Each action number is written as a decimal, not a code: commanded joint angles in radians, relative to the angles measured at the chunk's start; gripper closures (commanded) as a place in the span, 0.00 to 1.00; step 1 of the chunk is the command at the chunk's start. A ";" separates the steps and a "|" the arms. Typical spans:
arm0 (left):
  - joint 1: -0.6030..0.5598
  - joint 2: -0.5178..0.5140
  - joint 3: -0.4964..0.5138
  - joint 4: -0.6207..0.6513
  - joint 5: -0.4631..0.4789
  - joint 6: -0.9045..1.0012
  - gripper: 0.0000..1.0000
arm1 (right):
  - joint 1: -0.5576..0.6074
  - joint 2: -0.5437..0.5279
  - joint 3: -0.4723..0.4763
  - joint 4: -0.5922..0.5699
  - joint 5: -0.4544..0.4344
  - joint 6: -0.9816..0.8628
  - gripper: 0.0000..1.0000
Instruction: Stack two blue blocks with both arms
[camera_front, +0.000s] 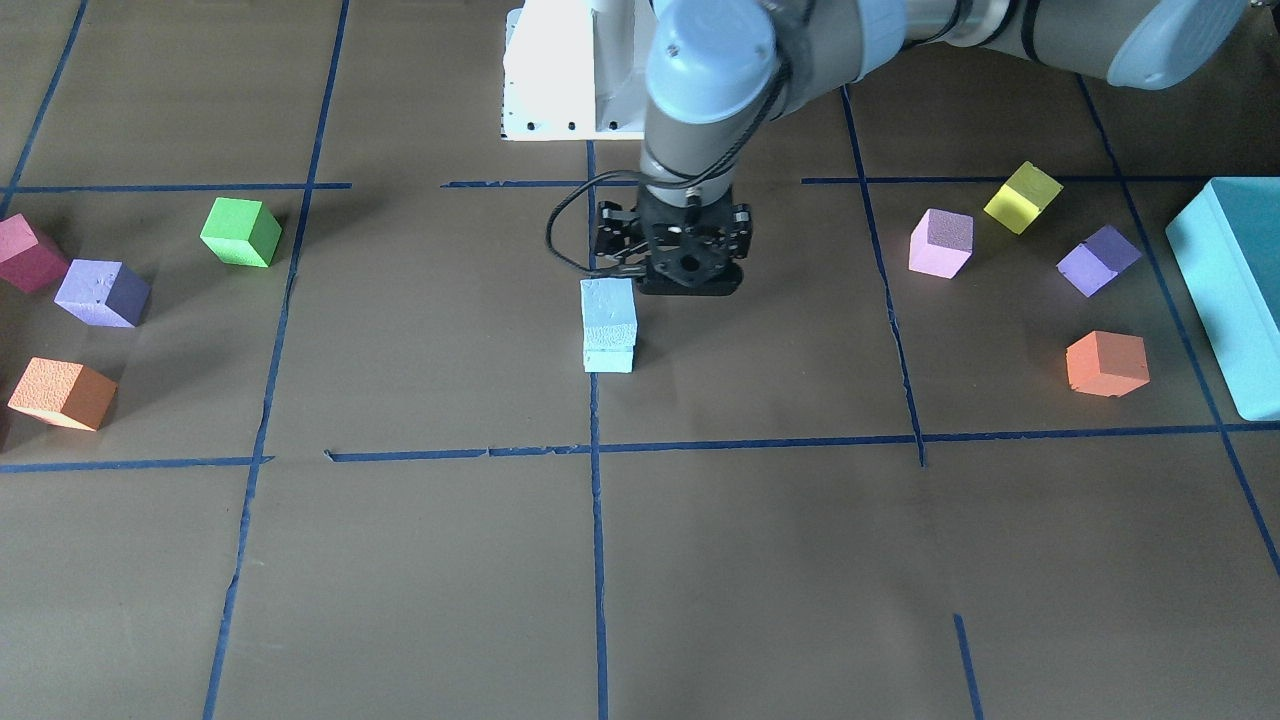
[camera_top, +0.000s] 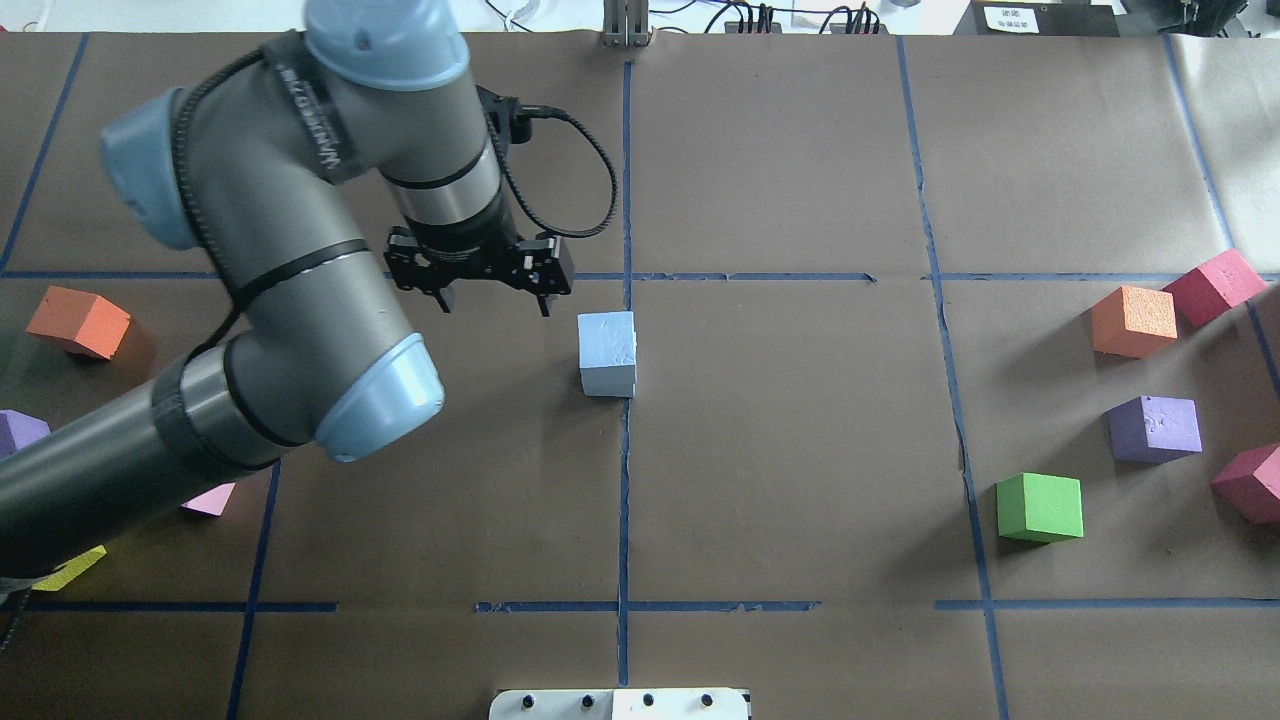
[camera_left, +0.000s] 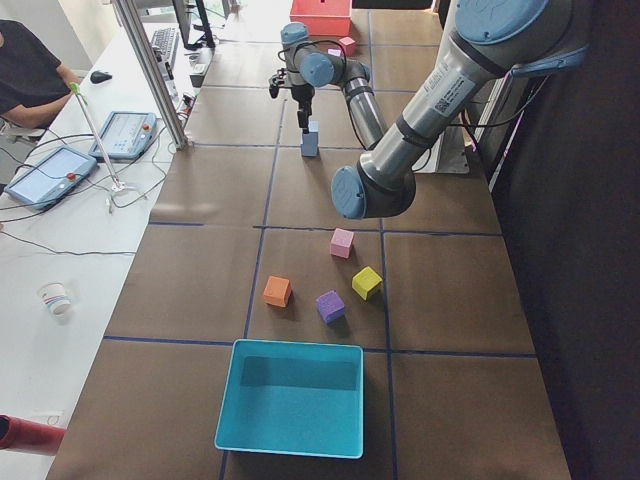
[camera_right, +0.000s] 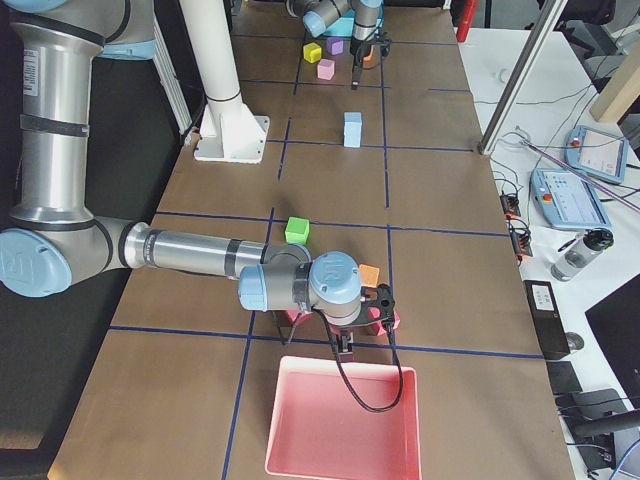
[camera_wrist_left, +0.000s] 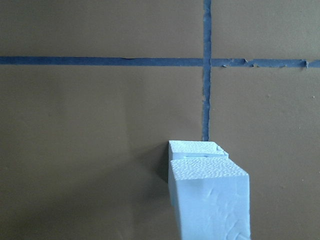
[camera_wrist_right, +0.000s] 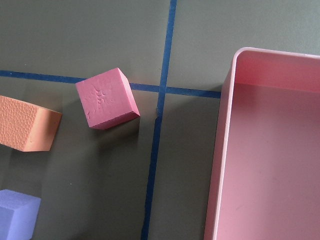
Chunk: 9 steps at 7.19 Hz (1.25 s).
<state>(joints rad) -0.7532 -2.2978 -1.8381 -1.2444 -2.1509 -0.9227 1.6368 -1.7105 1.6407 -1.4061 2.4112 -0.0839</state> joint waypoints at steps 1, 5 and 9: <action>-0.145 0.246 -0.217 0.013 -0.043 0.245 0.00 | 0.002 -0.001 -0.002 0.001 -0.003 -0.001 0.00; -0.632 0.544 -0.081 -0.001 -0.184 0.979 0.00 | 0.002 -0.014 -0.009 0.001 -0.003 -0.004 0.00; -0.833 0.693 0.246 -0.254 -0.241 1.142 0.00 | 0.002 -0.017 -0.010 -0.001 -0.001 -0.002 0.00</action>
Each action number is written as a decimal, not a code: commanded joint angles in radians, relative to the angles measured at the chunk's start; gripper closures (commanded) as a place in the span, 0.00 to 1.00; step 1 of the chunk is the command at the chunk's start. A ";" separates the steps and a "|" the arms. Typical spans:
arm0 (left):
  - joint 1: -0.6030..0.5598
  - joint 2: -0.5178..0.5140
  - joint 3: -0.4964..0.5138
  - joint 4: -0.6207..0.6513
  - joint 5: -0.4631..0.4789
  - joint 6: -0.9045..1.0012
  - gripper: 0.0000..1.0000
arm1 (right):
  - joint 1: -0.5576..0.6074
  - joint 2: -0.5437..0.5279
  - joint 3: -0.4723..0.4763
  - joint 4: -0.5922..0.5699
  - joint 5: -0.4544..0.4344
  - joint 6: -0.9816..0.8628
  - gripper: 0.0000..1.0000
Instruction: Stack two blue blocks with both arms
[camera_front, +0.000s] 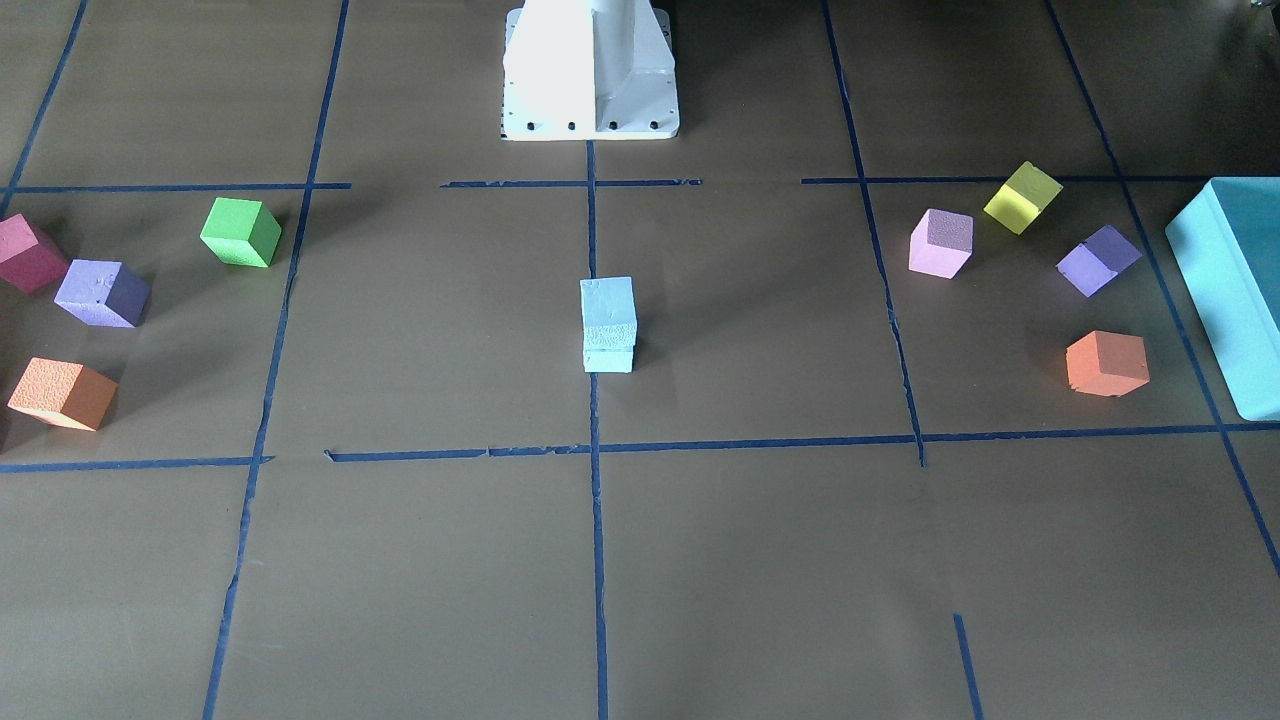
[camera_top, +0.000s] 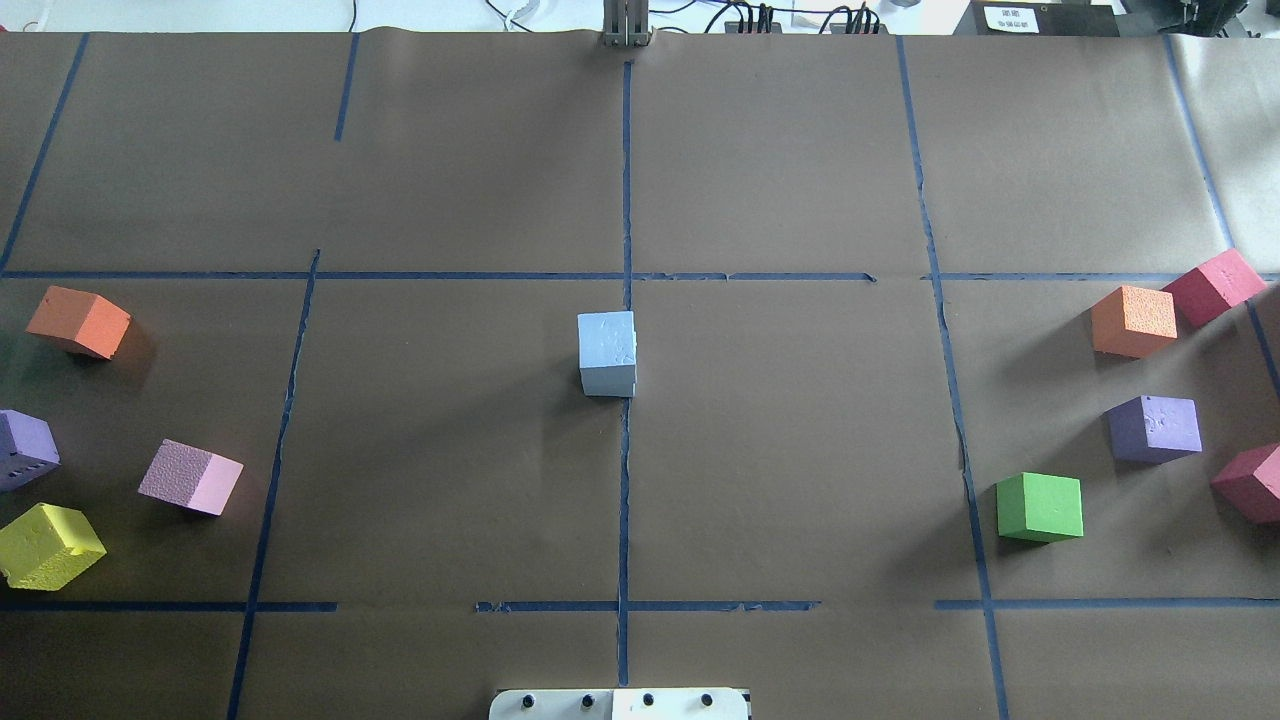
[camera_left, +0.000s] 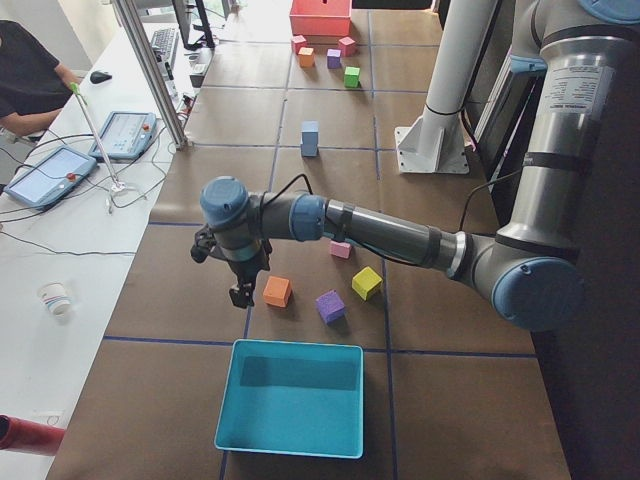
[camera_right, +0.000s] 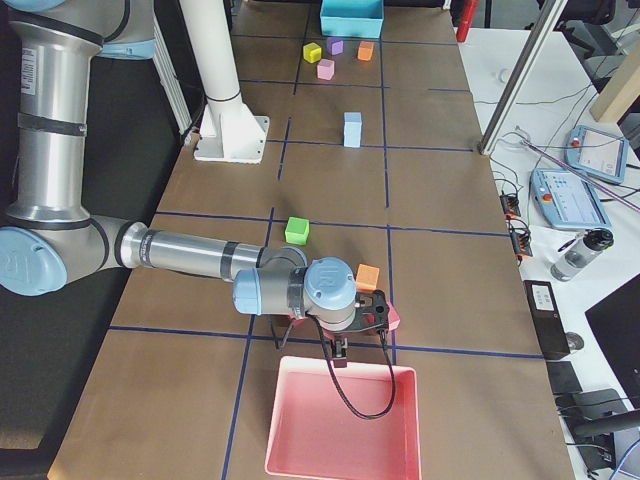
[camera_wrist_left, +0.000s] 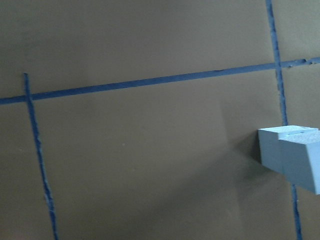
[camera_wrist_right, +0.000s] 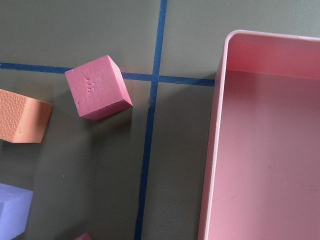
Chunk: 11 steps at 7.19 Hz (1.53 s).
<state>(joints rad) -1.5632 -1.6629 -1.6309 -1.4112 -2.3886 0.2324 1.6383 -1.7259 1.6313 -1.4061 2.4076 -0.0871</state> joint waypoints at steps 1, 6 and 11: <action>-0.021 0.081 0.037 -0.095 -0.003 -0.077 0.00 | 0.000 -0.003 -0.004 -0.002 0.008 0.001 0.00; -0.020 0.113 0.046 -0.097 0.002 -0.113 0.00 | 0.000 -0.020 -0.027 -0.002 0.010 0.001 0.00; -0.015 0.114 0.056 -0.097 0.003 -0.119 0.00 | 0.005 -0.020 -0.030 -0.004 -0.002 0.001 0.00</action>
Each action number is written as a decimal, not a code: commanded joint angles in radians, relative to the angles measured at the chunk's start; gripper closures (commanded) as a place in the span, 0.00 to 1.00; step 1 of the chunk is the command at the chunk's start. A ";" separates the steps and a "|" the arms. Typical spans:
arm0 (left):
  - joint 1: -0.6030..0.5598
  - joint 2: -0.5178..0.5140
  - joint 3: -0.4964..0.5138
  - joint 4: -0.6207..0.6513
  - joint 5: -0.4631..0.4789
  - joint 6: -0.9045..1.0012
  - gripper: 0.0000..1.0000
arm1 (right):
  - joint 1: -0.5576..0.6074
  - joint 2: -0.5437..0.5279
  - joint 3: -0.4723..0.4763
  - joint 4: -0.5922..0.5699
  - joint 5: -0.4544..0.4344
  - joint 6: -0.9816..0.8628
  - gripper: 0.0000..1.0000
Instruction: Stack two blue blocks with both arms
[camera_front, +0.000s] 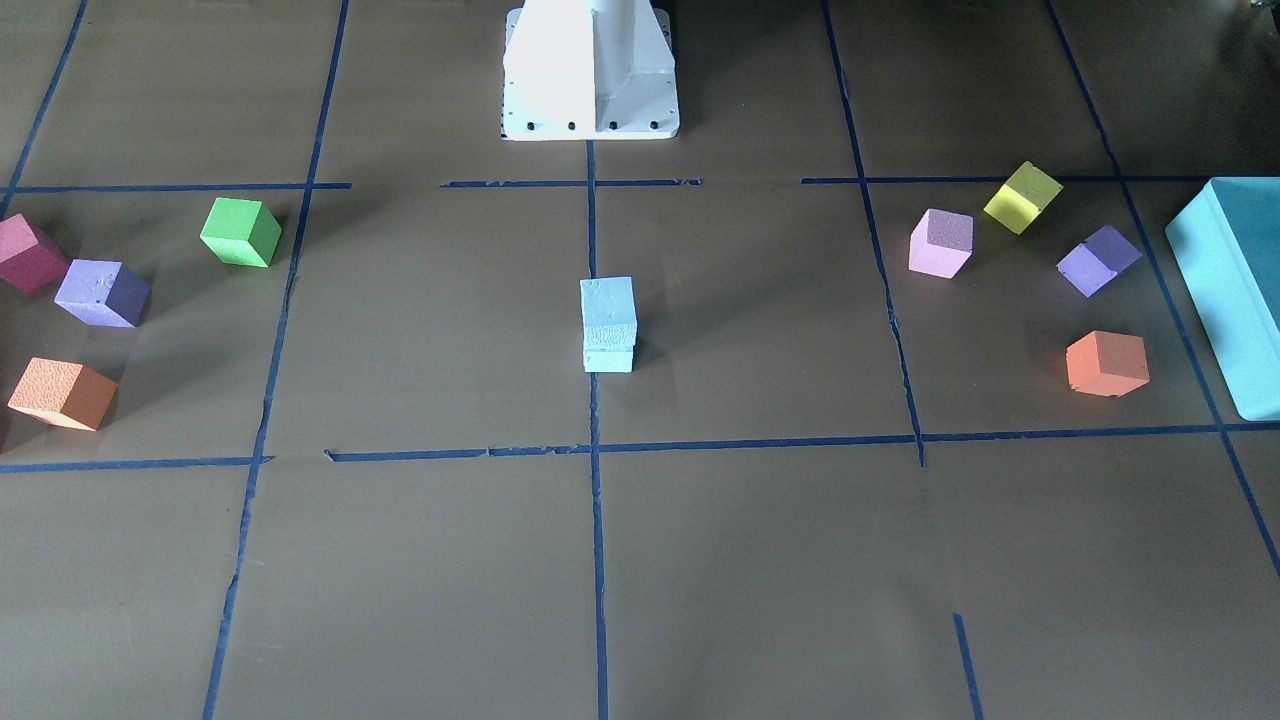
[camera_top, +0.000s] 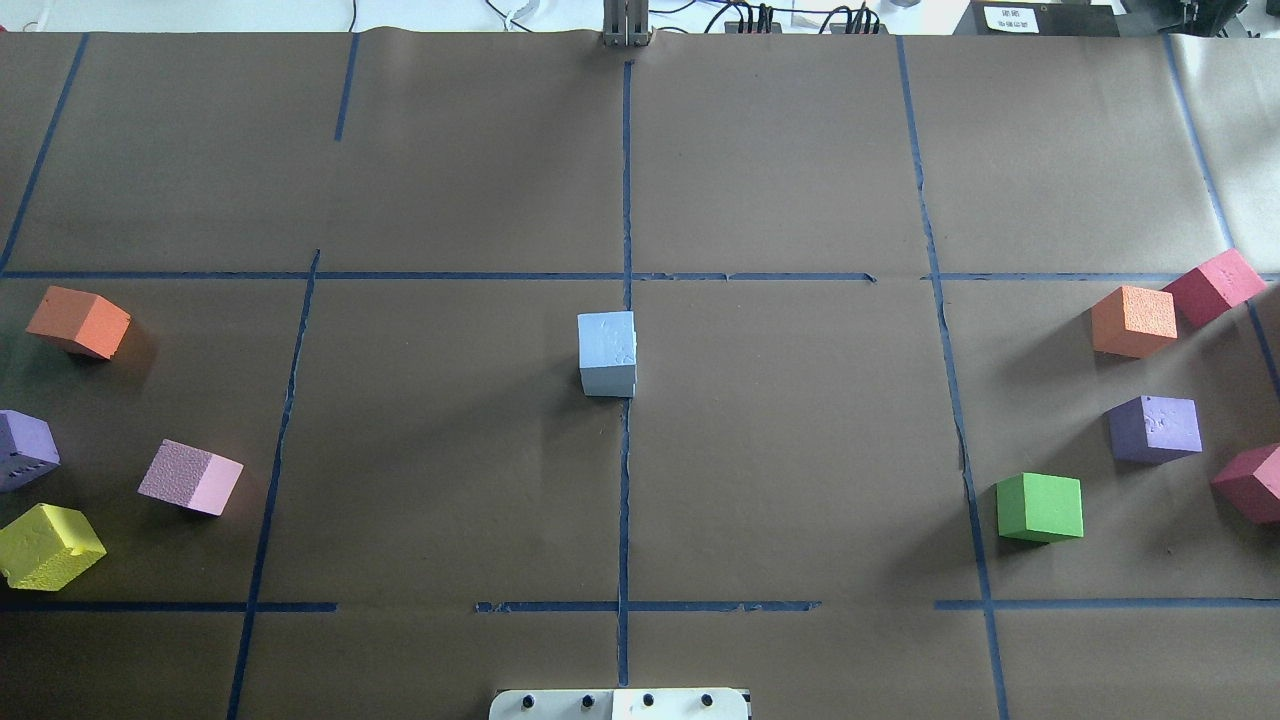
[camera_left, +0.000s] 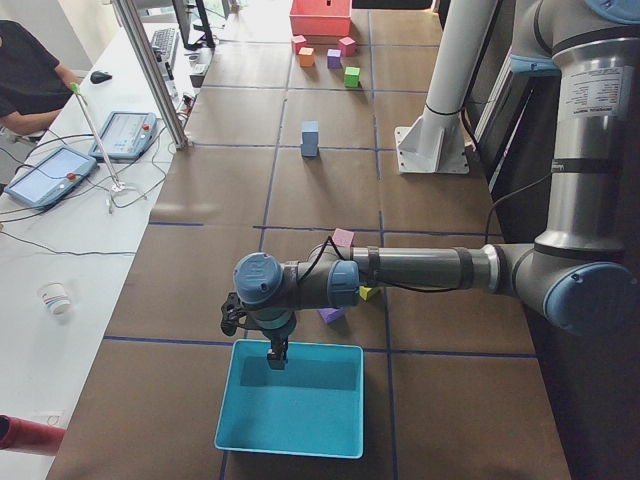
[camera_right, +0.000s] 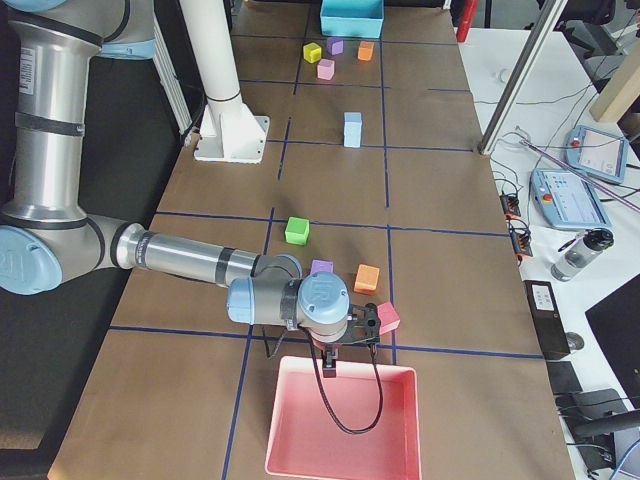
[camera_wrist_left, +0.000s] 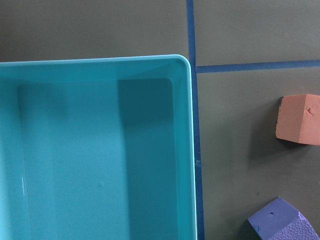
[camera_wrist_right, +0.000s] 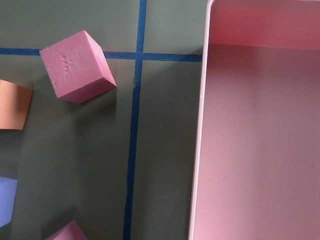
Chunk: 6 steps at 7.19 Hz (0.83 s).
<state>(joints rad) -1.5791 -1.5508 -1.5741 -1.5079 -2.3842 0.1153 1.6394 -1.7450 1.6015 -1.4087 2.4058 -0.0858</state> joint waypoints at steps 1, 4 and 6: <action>0.001 0.001 0.002 0.000 -0.001 0.000 0.00 | 0.006 -0.001 0.017 -0.001 0.001 0.006 0.00; 0.001 0.003 -0.003 0.000 0.000 -0.002 0.00 | 0.007 -0.019 0.090 -0.009 0.003 0.092 0.00; 0.002 0.001 0.006 0.000 0.000 0.000 0.00 | 0.007 -0.030 0.095 -0.007 0.003 0.092 0.00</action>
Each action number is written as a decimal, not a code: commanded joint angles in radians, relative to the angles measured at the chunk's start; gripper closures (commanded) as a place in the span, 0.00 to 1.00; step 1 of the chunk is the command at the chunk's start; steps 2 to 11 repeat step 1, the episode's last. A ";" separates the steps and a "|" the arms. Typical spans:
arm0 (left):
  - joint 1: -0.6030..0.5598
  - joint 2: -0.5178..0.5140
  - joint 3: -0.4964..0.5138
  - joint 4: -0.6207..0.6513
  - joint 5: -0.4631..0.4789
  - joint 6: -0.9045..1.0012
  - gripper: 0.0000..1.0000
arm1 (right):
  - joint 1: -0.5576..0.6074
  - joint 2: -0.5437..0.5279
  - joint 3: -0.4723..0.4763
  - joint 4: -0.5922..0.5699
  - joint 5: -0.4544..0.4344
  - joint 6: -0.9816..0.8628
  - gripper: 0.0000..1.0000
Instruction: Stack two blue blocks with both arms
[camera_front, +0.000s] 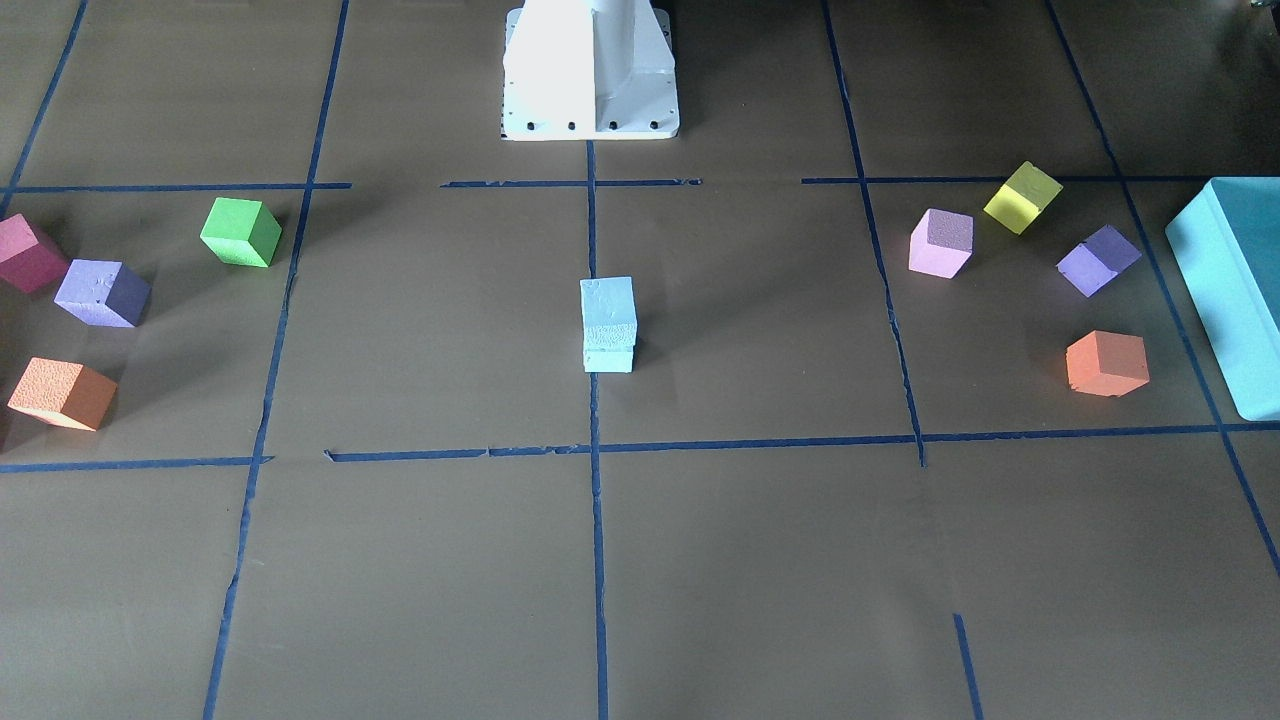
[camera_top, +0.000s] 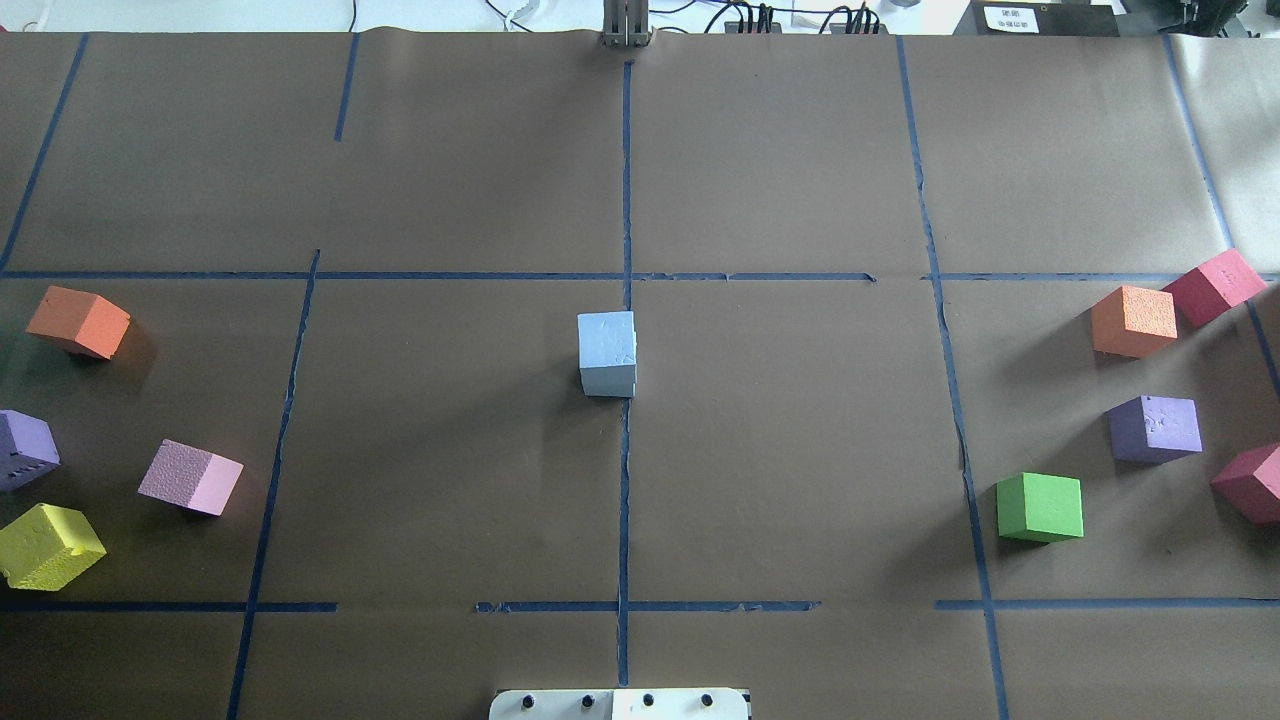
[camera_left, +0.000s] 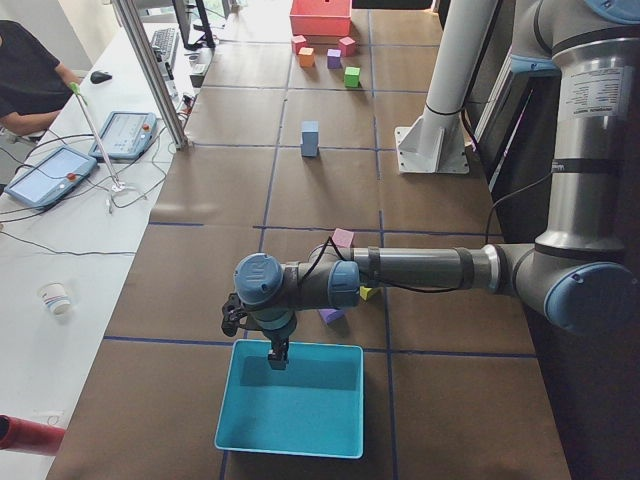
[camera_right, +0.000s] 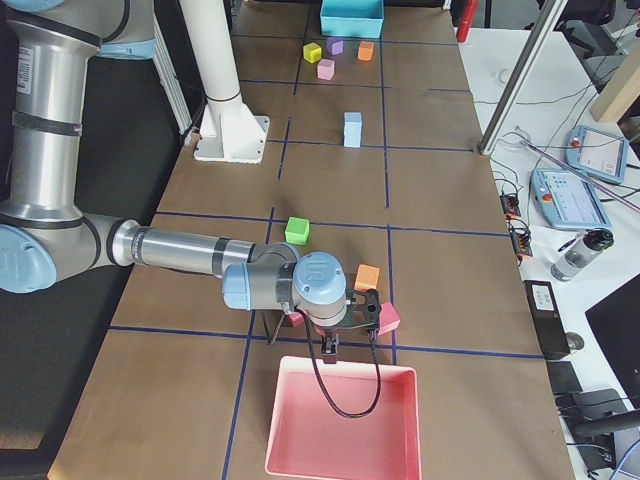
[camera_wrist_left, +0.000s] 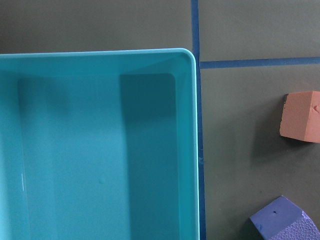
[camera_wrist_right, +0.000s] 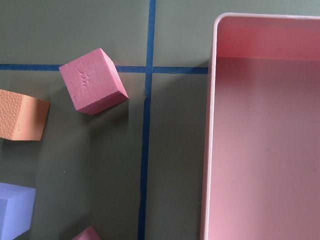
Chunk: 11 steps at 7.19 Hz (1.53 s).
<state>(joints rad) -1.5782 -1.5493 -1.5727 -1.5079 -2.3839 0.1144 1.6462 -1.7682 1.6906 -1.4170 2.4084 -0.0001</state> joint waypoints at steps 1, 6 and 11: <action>0.000 0.000 0.003 0.000 0.000 0.001 0.00 | 0.000 -0.007 0.004 0.007 -0.002 0.005 0.00; 0.000 0.000 0.003 0.000 0.000 0.001 0.00 | 0.000 -0.007 0.004 0.007 -0.002 0.005 0.00; 0.000 0.000 0.003 0.000 0.000 0.001 0.00 | 0.000 -0.007 0.004 0.007 -0.002 0.005 0.00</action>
